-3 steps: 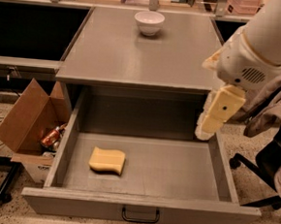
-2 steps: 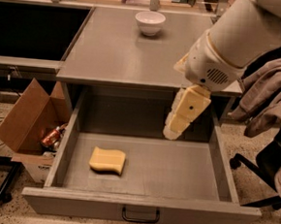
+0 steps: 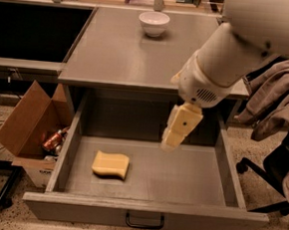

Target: Pick sponge from top drawer and place on counter

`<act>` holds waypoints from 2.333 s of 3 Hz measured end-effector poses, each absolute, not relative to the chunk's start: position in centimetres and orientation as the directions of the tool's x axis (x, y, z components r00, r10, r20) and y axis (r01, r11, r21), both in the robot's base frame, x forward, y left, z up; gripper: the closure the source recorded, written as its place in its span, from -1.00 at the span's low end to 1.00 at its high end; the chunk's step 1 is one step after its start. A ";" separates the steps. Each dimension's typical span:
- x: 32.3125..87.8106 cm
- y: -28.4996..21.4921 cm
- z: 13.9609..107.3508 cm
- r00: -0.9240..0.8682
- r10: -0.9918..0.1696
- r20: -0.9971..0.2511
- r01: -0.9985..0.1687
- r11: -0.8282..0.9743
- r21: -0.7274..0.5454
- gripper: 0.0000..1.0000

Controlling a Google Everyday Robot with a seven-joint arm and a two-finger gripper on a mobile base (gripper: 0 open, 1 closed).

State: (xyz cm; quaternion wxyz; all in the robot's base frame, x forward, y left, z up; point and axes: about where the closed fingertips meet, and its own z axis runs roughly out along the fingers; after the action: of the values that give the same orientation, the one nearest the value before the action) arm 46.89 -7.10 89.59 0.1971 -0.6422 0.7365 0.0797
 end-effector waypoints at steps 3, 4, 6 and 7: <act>50.6 -3.5 70.2 0.022 -0.938 -0.345 -0.995 0.012 -0.096 -1.00; 51.6 -1.6 66.6 0.044 -0.929 -0.367 -0.996 -0.015 -0.082 -1.00; 50.9 4.3 65.4 0.170 -0.907 -0.385 -0.985 -0.146 -0.091 -1.00; 50.5 7.3 64.4 0.230 -0.893 -0.386 -0.973 -0.211 -0.091 -1.00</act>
Offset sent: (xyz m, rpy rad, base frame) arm 0.0432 0.0366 -0.2251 -0.0597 0.0434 0.1712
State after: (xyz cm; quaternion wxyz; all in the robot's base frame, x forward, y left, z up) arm 50.51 7.34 64.38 0.1591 -0.7678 0.6078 0.1257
